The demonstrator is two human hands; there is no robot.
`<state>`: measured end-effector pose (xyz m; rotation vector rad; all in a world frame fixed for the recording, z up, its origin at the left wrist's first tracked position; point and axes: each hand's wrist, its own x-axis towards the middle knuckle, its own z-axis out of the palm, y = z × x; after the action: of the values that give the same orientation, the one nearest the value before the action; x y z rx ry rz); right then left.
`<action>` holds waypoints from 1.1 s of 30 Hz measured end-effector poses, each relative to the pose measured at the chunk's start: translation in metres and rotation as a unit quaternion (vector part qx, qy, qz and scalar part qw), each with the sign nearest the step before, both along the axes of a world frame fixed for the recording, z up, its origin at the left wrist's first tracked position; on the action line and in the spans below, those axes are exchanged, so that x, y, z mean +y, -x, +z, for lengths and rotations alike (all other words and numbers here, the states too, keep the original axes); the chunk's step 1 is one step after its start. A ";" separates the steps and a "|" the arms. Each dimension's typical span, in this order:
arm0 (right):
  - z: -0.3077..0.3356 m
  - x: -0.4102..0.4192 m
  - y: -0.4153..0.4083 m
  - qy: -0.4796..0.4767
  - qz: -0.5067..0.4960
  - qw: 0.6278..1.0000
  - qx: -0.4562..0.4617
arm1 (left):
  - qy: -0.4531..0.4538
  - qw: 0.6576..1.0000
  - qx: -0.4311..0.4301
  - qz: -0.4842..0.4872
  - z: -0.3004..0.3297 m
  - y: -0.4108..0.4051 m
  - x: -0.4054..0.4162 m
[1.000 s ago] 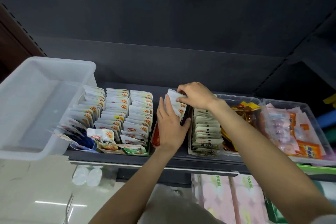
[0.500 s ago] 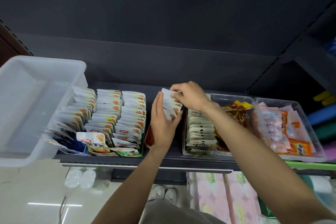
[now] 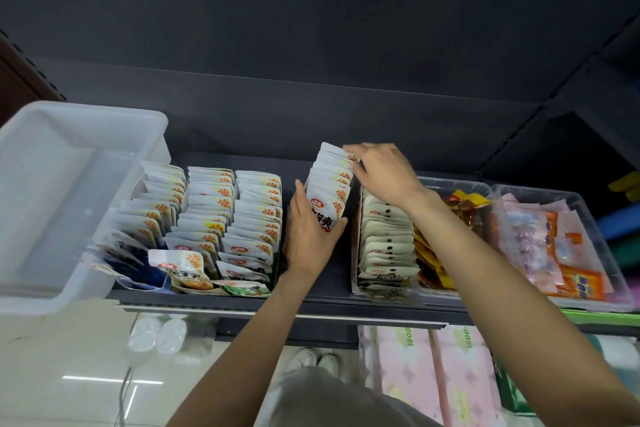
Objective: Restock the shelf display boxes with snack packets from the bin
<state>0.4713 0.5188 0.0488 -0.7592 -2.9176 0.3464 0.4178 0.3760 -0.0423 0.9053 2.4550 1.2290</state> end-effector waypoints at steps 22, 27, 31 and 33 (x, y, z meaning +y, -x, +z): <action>-0.017 -0.029 -0.002 -0.161 0.070 0.984 -0.026 | 0.004 0.997 -0.045 -0.058 -0.004 -0.005 -0.010; -0.024 -0.033 -0.008 -0.150 0.065 0.986 -0.027 | 0.037 0.998 0.024 -0.042 -0.014 -0.004 -0.012; -0.010 -0.019 -0.011 -0.116 0.040 0.991 0.052 | 0.025 0.999 0.002 -0.043 -0.014 -0.008 -0.010; -0.003 -0.009 -0.008 -0.070 0.044 0.996 0.039 | 0.004 0.998 -0.025 -0.049 -0.013 -0.009 -0.009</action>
<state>0.4789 0.5094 0.0456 -0.5867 -2.8713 0.1727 0.4266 0.3668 -0.0552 0.9697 2.3458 1.1932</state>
